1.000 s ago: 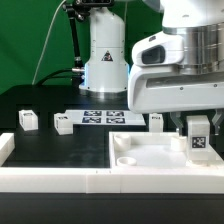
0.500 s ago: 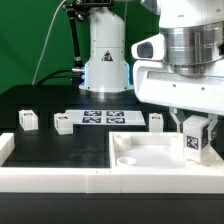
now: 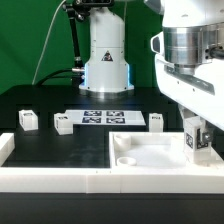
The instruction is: Assemble one leg
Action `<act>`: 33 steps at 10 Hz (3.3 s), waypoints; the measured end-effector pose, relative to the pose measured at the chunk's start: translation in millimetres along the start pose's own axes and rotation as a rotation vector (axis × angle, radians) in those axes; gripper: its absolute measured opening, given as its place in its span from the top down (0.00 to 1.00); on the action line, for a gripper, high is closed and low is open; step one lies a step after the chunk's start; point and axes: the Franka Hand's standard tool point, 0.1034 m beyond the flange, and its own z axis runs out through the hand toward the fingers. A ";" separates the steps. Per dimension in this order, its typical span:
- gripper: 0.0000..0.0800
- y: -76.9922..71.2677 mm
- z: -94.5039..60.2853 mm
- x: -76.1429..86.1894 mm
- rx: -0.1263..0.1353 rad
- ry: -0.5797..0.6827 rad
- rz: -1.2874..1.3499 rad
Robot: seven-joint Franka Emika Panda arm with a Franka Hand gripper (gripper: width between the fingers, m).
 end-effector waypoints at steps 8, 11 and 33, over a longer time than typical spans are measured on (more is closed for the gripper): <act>0.19 0.3 2.5 -3.7 0.001 0.003 -0.679; 0.19 0.5 1.9 2.2 0.002 0.004 -1.003; 0.64 1.7 4.6 5.9 0.000 0.007 0.031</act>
Offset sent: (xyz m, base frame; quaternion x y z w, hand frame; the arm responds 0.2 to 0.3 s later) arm -0.0020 0.0005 0.0009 -0.0057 0.0079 -0.0551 0.9984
